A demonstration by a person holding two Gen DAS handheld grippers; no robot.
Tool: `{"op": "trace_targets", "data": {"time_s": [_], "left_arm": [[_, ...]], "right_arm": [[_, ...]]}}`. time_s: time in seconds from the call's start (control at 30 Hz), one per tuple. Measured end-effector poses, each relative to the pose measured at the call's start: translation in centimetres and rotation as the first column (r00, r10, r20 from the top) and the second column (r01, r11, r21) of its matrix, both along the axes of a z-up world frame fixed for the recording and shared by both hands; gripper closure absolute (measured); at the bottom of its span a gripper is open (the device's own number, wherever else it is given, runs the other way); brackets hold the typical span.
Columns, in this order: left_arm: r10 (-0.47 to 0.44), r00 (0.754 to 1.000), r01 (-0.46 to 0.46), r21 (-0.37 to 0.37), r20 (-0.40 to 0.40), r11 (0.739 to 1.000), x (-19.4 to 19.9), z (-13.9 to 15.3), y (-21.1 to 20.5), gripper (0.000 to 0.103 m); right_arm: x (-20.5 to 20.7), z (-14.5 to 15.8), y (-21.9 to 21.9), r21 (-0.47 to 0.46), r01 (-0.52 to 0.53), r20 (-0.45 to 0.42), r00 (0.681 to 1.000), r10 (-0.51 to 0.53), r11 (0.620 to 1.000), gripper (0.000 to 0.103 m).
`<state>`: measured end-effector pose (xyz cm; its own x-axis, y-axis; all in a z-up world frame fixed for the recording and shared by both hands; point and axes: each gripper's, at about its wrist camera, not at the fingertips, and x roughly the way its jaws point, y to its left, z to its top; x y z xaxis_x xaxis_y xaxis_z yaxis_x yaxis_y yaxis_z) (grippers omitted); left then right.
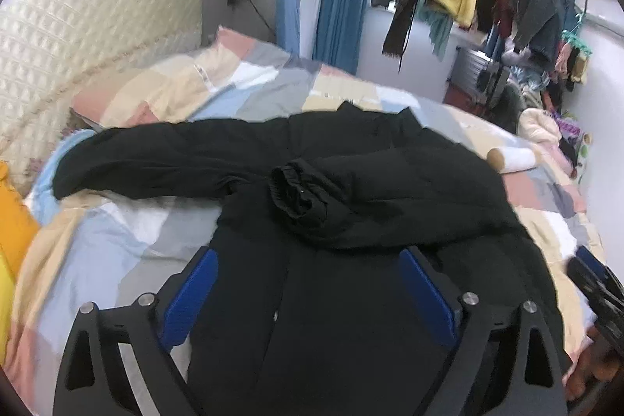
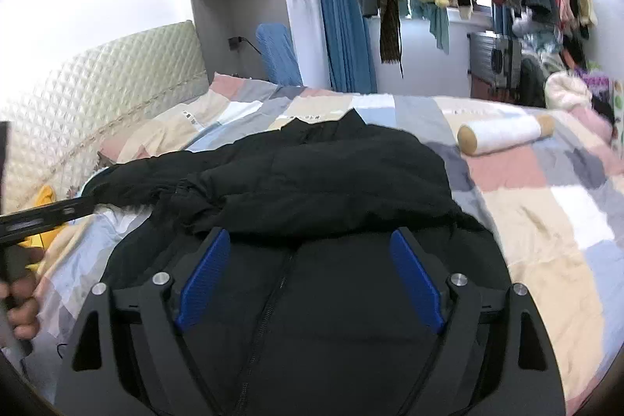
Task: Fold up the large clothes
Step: 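Lower the sleeve onto the jacket front and open the right tool, then reach the left tool to the other sleeve cuff and grasp it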
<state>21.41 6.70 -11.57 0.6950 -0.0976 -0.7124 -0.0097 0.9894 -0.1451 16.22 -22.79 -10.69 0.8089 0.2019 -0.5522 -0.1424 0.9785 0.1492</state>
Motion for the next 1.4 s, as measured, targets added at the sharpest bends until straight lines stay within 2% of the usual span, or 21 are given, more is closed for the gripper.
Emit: {"op": "trace_targets", "data": {"time_s": [0.1, 0.27, 0.33, 0.4, 0.5, 0.7, 0.8, 0.93, 1.17, 1.23, 1.33, 1.4], "left_arm": [[-0.007, 0.997, 0.002, -0.069, -0.078, 0.998, 4.3, -2.7, 0.4, 0.028], [0.027, 0.987, -0.053, -0.163, -0.16, 0.985, 9.5, -6.4, 1.3, 0.031], [0.036, 0.98, -0.077, -0.202, -0.196, 0.976, 11.2, -7.7, 1.6, 0.042], [0.044, 0.975, -0.093, -0.221, -0.216, 0.971, 12.7, -8.6, 1.5, 0.044], [0.055, 0.976, -0.092, -0.172, -0.212, 0.981, 14.0, -9.2, 0.7, 0.045], [0.059, 0.974, -0.075, -0.067, -0.22, 0.995, 15.5, -9.7, -1.1, 0.06], [0.063, 0.971, -0.067, -0.01, -0.23, 0.998, 15.8, -9.7, -1.5, 0.071], [0.071, 0.973, -0.067, 0.029, -0.218, 0.997, 16.3, -9.0, -1.5, 0.086], [0.092, 0.99, -0.082, 0.089, -0.111, 0.993, 18.0, -5.5, -1.4, 0.091], [0.109, 0.987, -0.097, 0.104, -0.115, 0.99, 19.0, -6.1, -1.1, 0.091], [0.116, 0.979, -0.095, 0.126, -0.17, 0.987, 20.1, -8.6, -1.2, 0.091], [0.101, 0.981, -0.081, 0.122, -0.167, 0.989, 20.2, -9.4, -1.4, 0.091]], "right_arm": [[1.0, -0.7, -0.6, 0.016, -0.008, 0.007, 1.0, 0.008, 1.0, 0.018], [1.2, -1.7, -1.3, 0.04, -0.028, -0.007, 1.0, 0.029, 0.999, 0.018], [1.0, -1.9, -1.6, 0.037, -0.023, -0.002, 1.0, 0.023, 0.999, 0.018], [1.2, -2.1, -1.7, 0.027, -0.018, 0.0, 1.0, 0.018, 0.999, 0.018], [1.5, -2.4, -1.7, 0.025, -0.016, -0.006, 1.0, 0.016, 1.0, 0.018], [2.2, -2.9, -0.7, 0.021, -0.044, -0.025, 0.999, 0.045, 0.999, 0.018], [2.3, -3.1, -0.2, 0.016, -0.053, -0.031, 0.998, 0.054, 0.998, 0.018], [2.3, -3.1, -0.1, 0.018, -0.057, -0.027, 0.998, 0.057, 0.998, 0.018], [2.4, -3.3, 0.2, 0.011, -0.048, -0.037, 0.998, 0.048, 0.999, 0.015], [2.3, -3.2, 0.0, 0.01, -0.044, -0.03, 0.999, 0.045, 0.999, 0.015], [2.4, -3.4, -0.1, 0.009, -0.04, -0.032, 0.999, 0.04, 0.999, 0.015], [2.6, -3.7, -0.2, 0.001, -0.036, -0.038, 0.999, 0.036, 0.999, 0.015]]}}
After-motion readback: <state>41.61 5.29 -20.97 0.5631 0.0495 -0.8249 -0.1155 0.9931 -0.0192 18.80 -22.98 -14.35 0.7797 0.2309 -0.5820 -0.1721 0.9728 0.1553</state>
